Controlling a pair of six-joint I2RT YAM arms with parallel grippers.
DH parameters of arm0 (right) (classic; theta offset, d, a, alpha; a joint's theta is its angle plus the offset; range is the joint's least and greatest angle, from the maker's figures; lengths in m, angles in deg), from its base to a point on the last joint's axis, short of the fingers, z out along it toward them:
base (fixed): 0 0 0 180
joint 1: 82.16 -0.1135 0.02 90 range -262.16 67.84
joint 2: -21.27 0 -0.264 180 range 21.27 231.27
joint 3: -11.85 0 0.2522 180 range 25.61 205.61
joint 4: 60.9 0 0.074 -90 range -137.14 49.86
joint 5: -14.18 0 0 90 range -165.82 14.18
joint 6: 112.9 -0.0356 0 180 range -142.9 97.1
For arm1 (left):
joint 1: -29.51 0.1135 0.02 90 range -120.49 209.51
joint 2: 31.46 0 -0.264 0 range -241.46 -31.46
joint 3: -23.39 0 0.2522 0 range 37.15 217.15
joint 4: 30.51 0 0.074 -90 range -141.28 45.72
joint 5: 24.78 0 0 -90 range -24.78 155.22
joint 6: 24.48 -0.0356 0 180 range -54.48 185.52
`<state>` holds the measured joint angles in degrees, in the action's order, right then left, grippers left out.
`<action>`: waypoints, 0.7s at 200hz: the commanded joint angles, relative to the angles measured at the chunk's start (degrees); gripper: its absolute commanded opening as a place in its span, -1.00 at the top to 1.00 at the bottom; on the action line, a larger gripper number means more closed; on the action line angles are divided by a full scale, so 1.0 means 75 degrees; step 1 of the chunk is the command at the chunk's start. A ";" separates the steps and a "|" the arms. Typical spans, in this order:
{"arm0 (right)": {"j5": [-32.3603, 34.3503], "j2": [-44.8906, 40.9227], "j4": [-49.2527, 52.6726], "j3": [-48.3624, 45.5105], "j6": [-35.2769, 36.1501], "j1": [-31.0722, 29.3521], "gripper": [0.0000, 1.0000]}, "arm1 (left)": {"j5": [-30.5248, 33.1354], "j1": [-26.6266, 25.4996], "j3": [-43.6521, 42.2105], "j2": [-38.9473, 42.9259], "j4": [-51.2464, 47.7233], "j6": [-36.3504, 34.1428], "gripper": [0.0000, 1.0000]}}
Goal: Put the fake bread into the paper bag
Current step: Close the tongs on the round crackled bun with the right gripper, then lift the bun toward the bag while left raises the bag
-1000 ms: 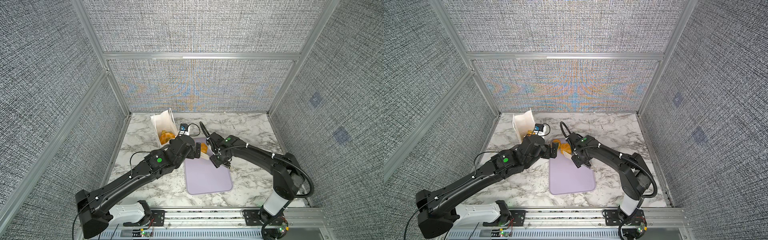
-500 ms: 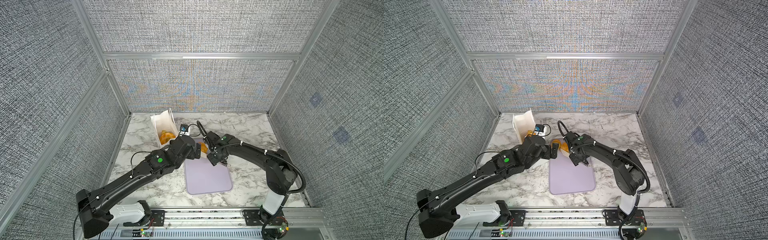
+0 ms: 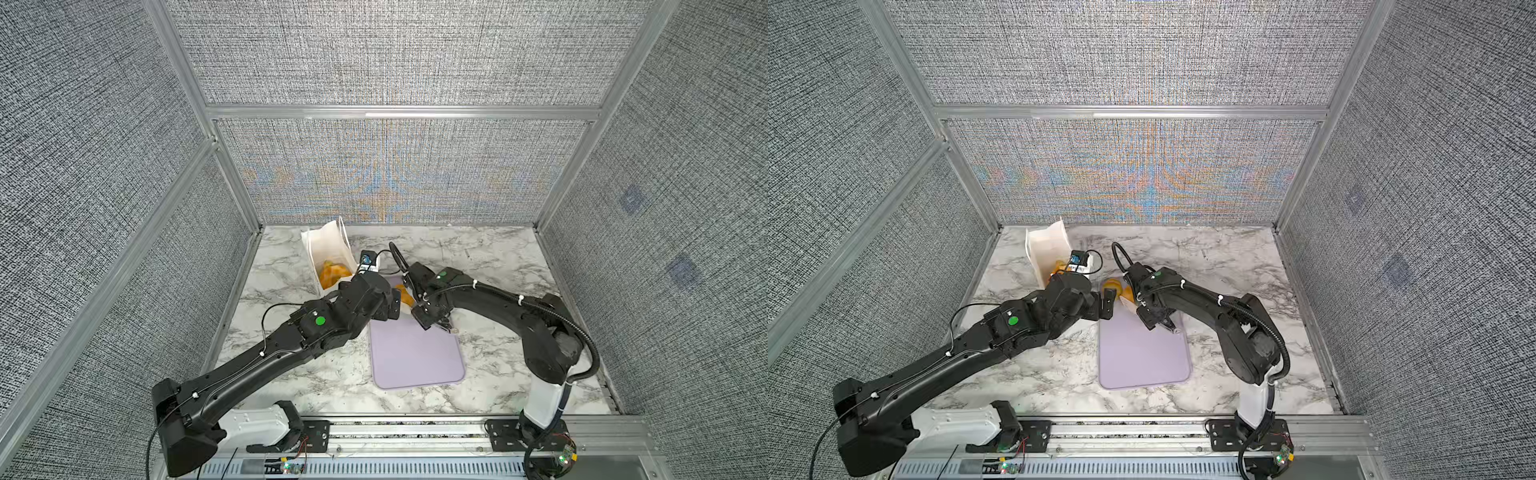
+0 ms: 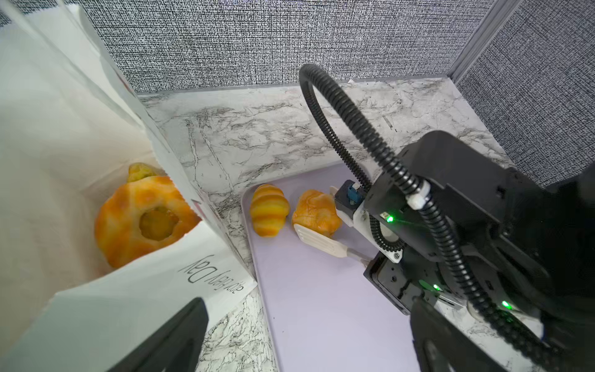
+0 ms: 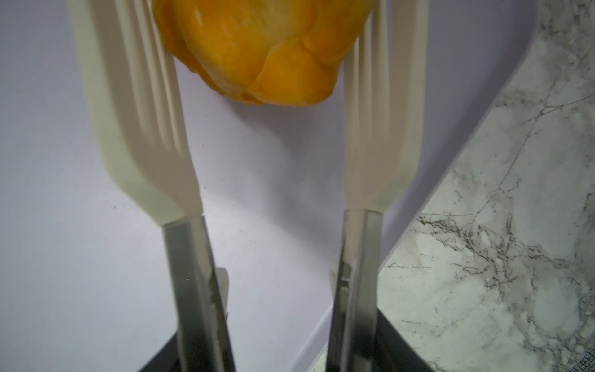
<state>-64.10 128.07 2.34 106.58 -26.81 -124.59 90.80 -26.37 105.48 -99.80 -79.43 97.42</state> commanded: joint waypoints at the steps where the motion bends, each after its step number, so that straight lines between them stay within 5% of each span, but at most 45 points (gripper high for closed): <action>1: 0.0030 -0.0085 0.0077 -0.0049 0.0097 -0.0002 -0.05 | 0.0094 -0.0003 0.0006 0.0075 0.0000 0.0024 -0.99; 36: 0.0006 -0.0309 0.0083 -0.0240 0.0152 -0.0004 0.10 | 0.0185 -0.0004 0.0006 0.0150 -0.0058 0.0012 -0.99; 140: -0.0168 -0.0998 0.0054 -0.0414 0.0064 0.0243 0.11 | 0.0356 -0.0003 0.0093 0.0346 -0.0105 -0.0103 -0.99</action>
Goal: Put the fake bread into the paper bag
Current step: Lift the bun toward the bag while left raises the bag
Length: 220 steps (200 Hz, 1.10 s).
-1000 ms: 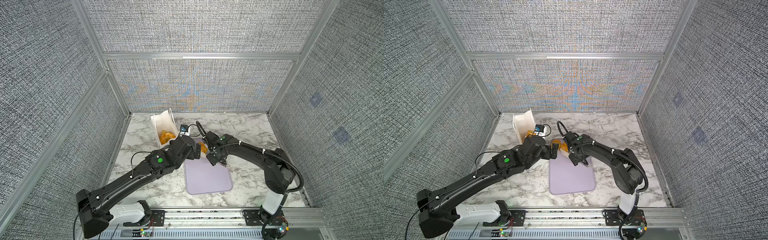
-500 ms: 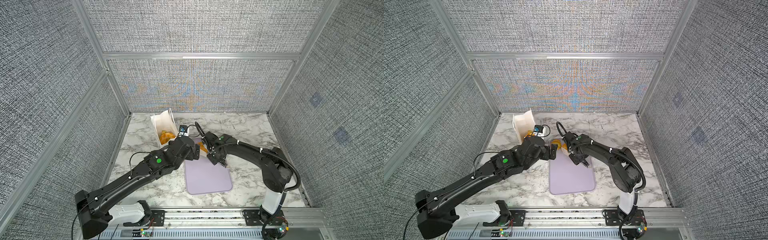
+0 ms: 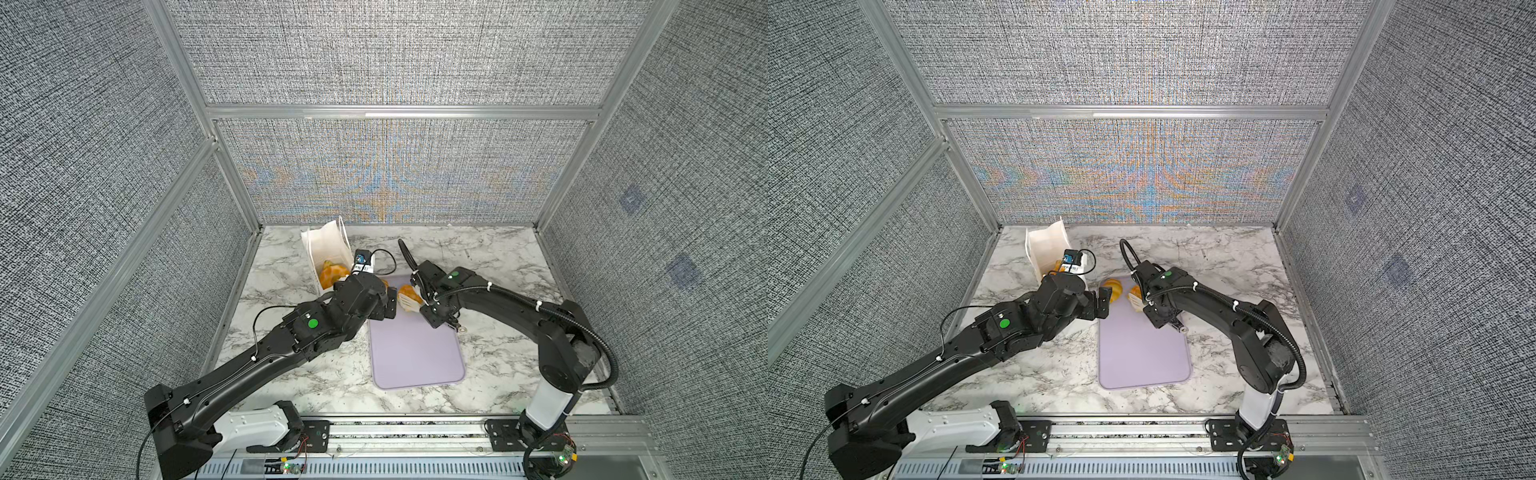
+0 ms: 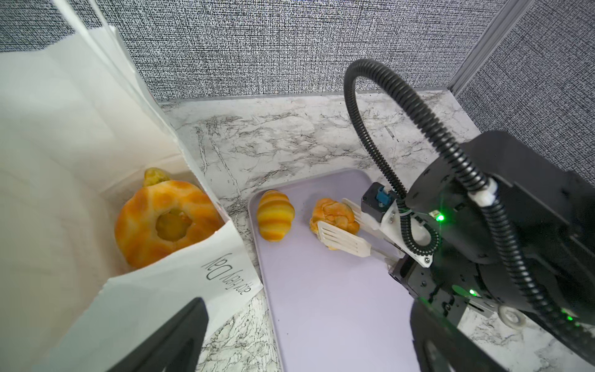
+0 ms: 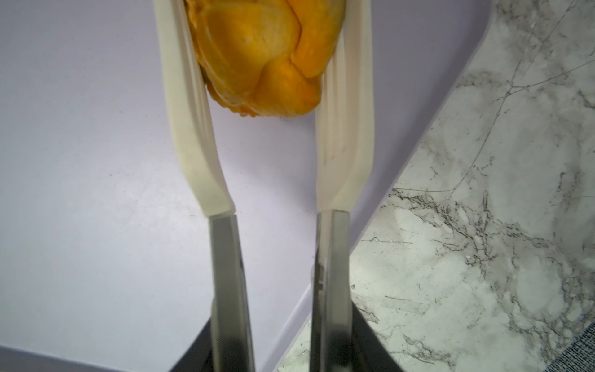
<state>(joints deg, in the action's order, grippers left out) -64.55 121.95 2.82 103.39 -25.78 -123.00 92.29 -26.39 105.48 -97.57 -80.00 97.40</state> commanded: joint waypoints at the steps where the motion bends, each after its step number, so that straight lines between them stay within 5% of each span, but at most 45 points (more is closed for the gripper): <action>1: -0.0113 -0.0188 -0.0013 0.0012 -0.0079 0.0031 0.11 | 0.0161 0.0000 0.0096 0.0049 -0.0030 -0.0107 -0.99; 220: -0.0583 -0.1195 0.1118 0.2579 -0.0175 0.0078 0.10 | 0.1286 0.0122 0.1629 0.0351 -0.1204 -0.0606 -0.99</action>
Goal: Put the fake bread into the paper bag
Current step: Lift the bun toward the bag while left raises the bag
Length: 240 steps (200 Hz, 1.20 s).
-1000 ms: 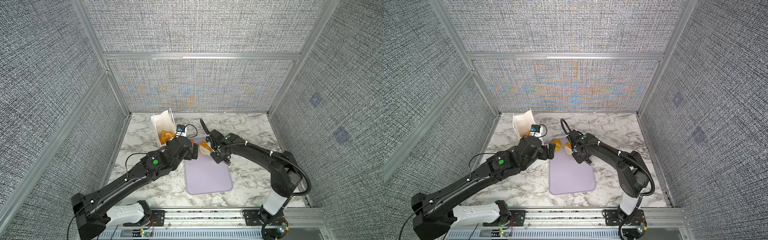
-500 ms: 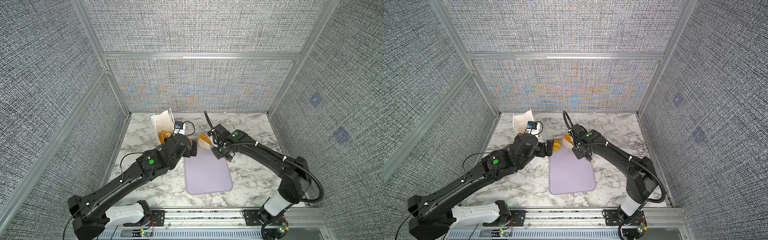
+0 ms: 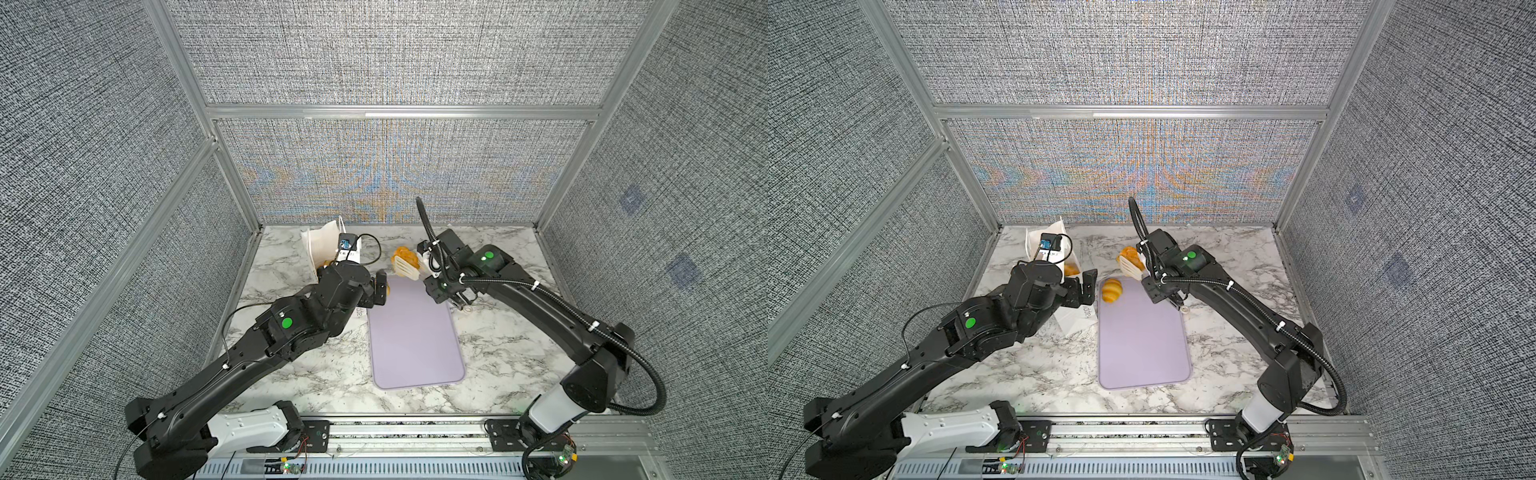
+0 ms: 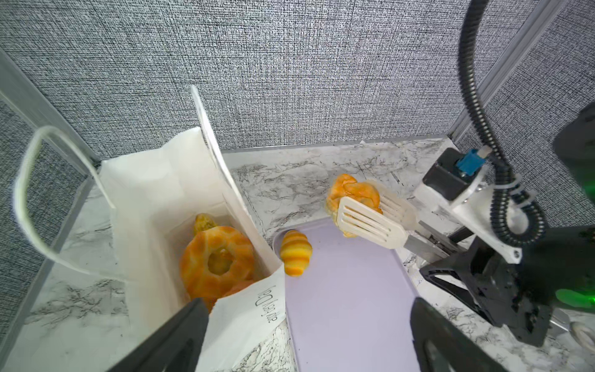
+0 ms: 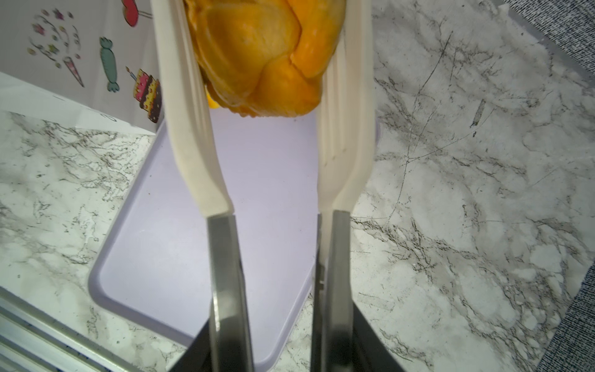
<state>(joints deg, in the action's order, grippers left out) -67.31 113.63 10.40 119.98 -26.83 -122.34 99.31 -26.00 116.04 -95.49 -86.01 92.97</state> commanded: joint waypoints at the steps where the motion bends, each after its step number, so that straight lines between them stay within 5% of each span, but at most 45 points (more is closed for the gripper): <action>1: -0.0224 -0.0088 0.0108 0.0385 -0.0037 -0.0009 0.09 | 0.0352 0.0073 0.0230 0.0081 -0.0413 -0.0020 -0.99; 116: -0.0628 -0.0094 0.0233 0.2565 -0.0087 -0.0477 0.09 | 0.1041 0.0581 0.0703 0.0700 -0.1090 -0.0034 -0.99; 240: -0.0907 0.0707 -0.0199 0.4000 0.0036 -0.1798 0.08 | 0.0615 0.2117 -0.0851 0.1660 -0.1372 0.0278 -0.99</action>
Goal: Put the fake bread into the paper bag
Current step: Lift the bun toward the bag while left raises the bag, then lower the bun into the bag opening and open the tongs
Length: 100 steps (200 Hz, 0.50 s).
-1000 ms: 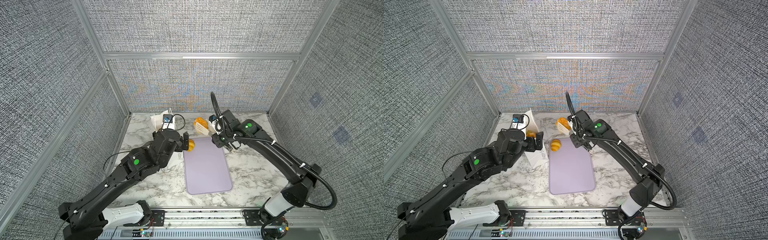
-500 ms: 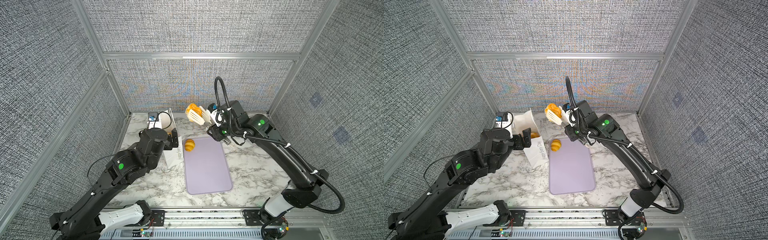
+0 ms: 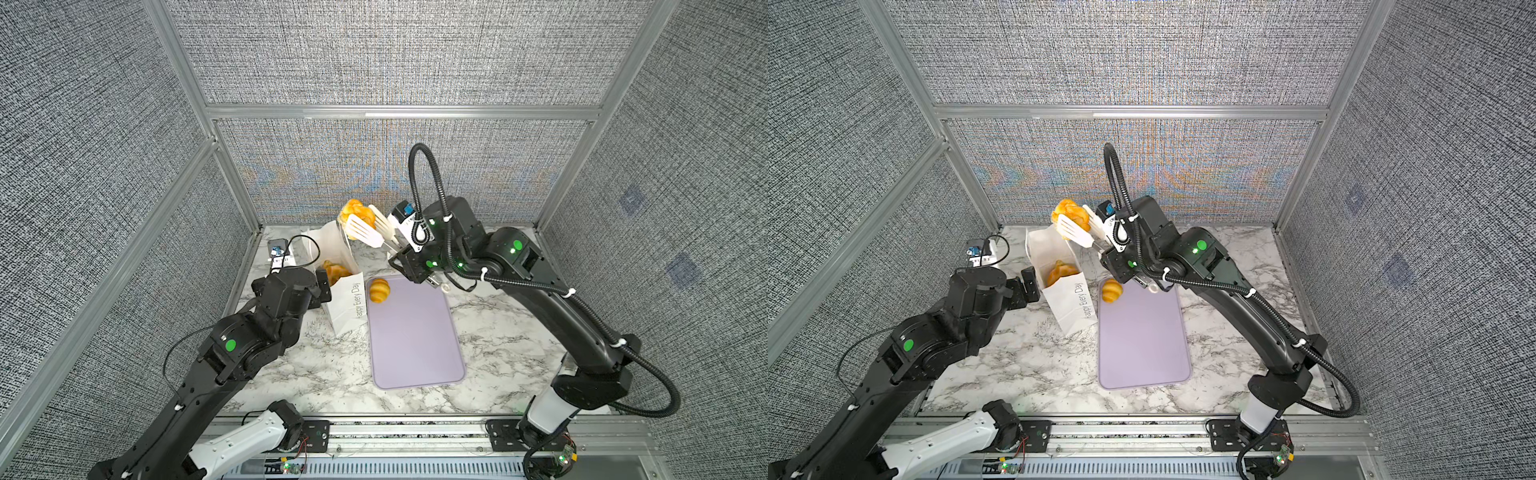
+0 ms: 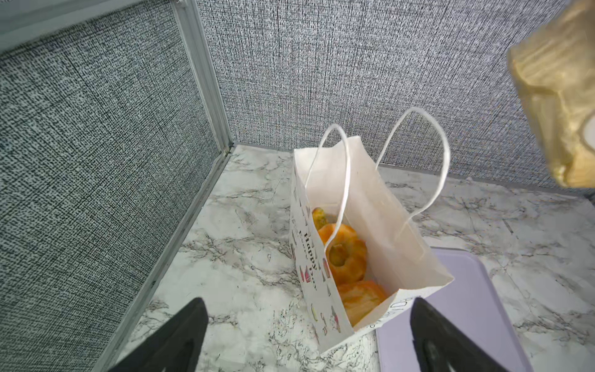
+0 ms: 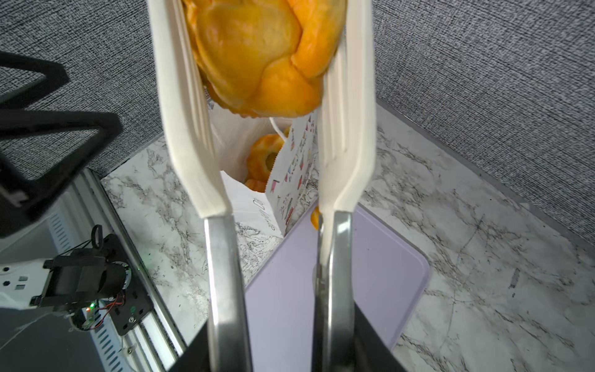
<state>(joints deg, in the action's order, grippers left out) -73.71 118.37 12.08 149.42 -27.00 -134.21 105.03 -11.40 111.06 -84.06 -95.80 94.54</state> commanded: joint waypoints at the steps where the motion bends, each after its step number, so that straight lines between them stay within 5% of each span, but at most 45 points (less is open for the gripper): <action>1: -0.0050 0.0086 -0.0428 0.0074 0.0057 -0.0235 0.08 | -0.0150 0.0175 -0.0198 0.0147 -0.0055 0.0069 -0.99; 100: 0.0219 0.0909 -0.0374 -0.0019 0.0071 -0.0589 0.08 | -0.0456 0.0555 -0.0608 0.0603 -0.0157 0.0256 -0.99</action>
<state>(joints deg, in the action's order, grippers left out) -73.08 124.34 10.38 149.42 -26.41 -138.56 101.69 -7.35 106.09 -79.89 -95.89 95.96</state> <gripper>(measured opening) 0.461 0.993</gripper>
